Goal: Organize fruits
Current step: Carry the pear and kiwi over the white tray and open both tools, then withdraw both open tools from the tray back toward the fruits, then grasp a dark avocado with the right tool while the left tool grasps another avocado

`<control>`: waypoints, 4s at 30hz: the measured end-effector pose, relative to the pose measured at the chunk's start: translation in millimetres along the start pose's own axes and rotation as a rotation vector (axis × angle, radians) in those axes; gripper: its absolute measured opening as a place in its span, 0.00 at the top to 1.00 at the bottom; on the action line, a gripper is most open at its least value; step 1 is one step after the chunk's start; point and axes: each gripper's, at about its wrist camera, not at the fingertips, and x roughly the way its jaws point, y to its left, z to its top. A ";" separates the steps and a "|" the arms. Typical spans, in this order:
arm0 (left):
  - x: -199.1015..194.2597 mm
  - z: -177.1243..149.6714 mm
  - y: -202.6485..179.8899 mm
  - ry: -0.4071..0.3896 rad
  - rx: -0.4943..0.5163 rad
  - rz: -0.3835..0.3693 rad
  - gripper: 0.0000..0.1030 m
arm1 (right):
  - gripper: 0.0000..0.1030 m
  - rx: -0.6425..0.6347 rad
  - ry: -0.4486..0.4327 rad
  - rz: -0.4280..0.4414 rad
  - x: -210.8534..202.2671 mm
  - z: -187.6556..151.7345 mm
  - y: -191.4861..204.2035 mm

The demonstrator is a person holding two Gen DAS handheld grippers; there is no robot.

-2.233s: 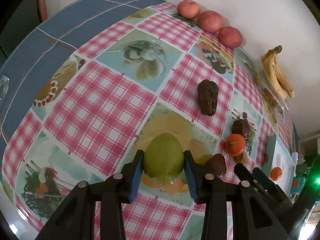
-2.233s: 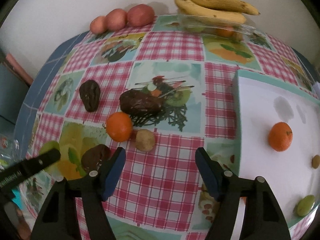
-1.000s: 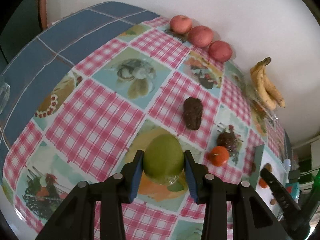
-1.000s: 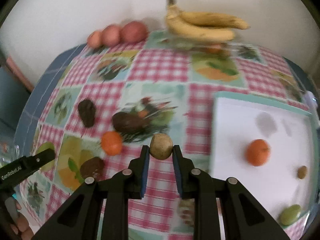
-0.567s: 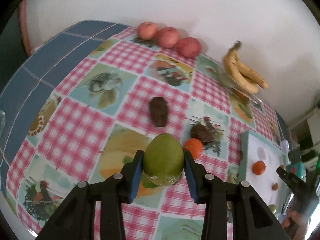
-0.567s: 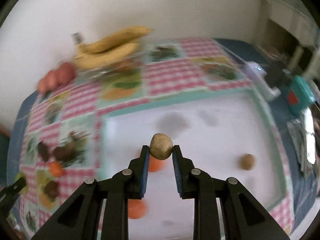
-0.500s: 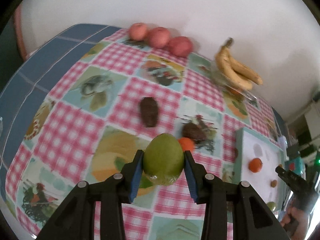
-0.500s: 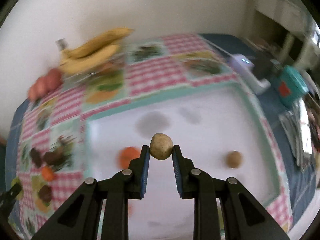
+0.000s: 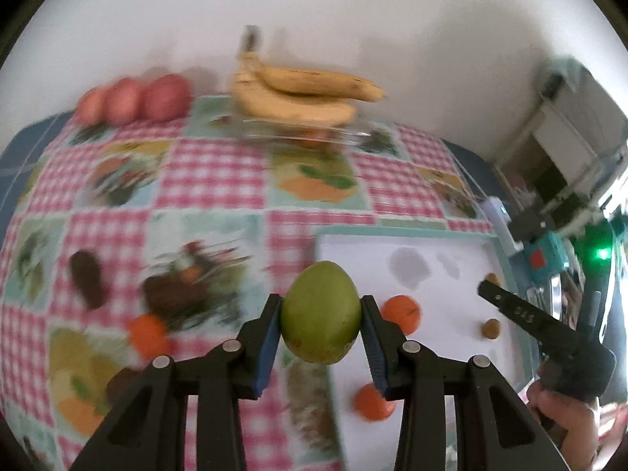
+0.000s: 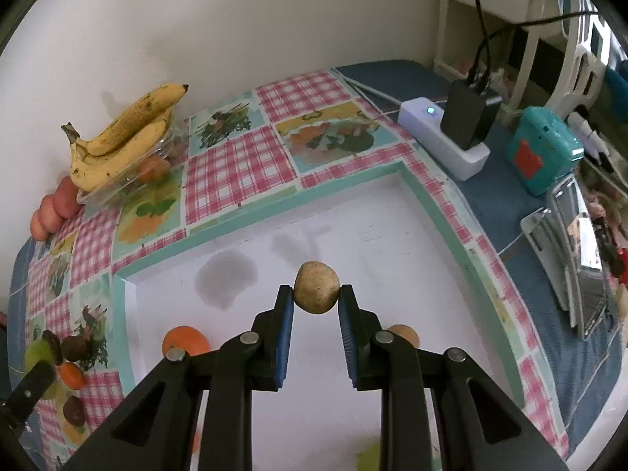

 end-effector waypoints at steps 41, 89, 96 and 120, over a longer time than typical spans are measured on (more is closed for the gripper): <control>45.5 16.1 -29.7 0.056 0.070 -0.058 0.41 | 0.61 -0.033 0.003 -0.134 35.1 22.0 -1.1; -125.6 -43.6 205.4 -0.222 -0.462 0.407 0.00 | 0.10 -0.137 -0.076 0.176 -62.3 -70.0 80.9; -122.2 -39.4 221.5 -0.225 -0.477 0.431 0.00 | 0.10 -0.176 -0.076 0.209 -59.9 -65.0 110.9; -35.1 -11.0 267.7 -0.013 -0.549 0.351 0.00 | 0.10 -0.301 0.116 0.260 3.6 -55.2 219.6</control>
